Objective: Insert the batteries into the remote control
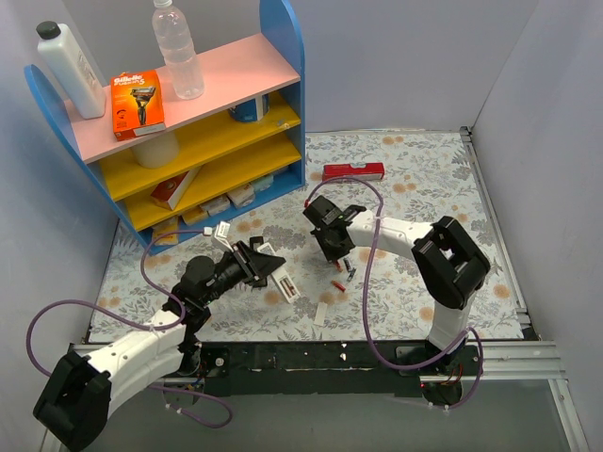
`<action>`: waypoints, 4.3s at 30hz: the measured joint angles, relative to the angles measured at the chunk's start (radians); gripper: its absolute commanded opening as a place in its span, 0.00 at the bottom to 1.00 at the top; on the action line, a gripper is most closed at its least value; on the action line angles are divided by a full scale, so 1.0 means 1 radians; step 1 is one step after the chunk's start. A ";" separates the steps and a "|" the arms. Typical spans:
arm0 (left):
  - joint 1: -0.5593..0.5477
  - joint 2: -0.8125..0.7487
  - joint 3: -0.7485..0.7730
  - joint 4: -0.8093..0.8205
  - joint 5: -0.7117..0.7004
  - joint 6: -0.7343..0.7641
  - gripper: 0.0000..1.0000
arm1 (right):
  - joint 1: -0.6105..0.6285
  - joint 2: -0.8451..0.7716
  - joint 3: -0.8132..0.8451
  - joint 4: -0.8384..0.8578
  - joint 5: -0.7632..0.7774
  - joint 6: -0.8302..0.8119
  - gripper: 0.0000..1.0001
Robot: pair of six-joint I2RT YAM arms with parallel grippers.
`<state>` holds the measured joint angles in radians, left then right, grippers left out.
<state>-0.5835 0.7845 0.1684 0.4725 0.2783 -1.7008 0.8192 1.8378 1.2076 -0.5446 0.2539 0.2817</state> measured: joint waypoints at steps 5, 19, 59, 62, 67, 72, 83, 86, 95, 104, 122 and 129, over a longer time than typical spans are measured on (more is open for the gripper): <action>0.000 0.038 -0.046 0.127 0.003 -0.031 0.00 | 0.000 -0.092 -0.011 0.002 -0.008 -0.006 0.01; 0.000 0.294 -0.094 0.600 0.003 -0.122 0.00 | 0.117 -0.631 -0.068 0.261 -0.171 -0.008 0.01; 0.002 0.399 0.074 0.740 0.026 -0.148 0.00 | 0.341 -0.692 -0.256 0.487 -0.027 0.021 0.01; 0.002 0.398 0.074 0.731 0.026 -0.148 0.00 | 0.342 -0.687 -0.257 0.485 -0.022 0.019 0.01; 0.002 0.397 0.074 0.716 0.027 -0.146 0.00 | 0.344 -0.693 -0.276 0.494 -0.015 0.024 0.01; 0.002 0.396 0.074 0.711 0.030 -0.146 0.00 | 0.348 -0.693 -0.277 0.493 -0.010 0.029 0.01; 0.002 0.345 0.088 0.618 0.056 -0.083 0.00 | 0.356 -0.692 -0.277 0.472 -0.008 0.026 0.01; 0.002 0.332 0.089 0.598 0.059 -0.070 0.00 | 0.359 -0.692 -0.277 0.470 -0.010 0.025 0.01; 0.002 0.311 0.094 0.559 0.060 -0.050 0.00 | 0.361 -0.693 -0.277 0.465 0.010 0.036 0.01; 0.001 0.295 0.101 0.528 0.060 -0.037 0.00 | 0.363 -0.720 -0.294 0.462 0.041 0.075 0.01; 0.001 0.297 0.137 0.465 0.090 -0.009 0.00 | 0.365 -0.740 -0.314 0.496 0.003 0.035 0.01; 0.002 0.297 0.137 0.465 0.089 -0.005 0.00 | 0.365 -0.764 -0.314 0.505 -0.002 0.026 0.01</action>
<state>-0.5816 1.0813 0.3058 0.9371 0.3672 -1.7058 1.1847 1.0737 0.8936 -0.0399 0.2516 0.3080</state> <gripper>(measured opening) 0.242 0.050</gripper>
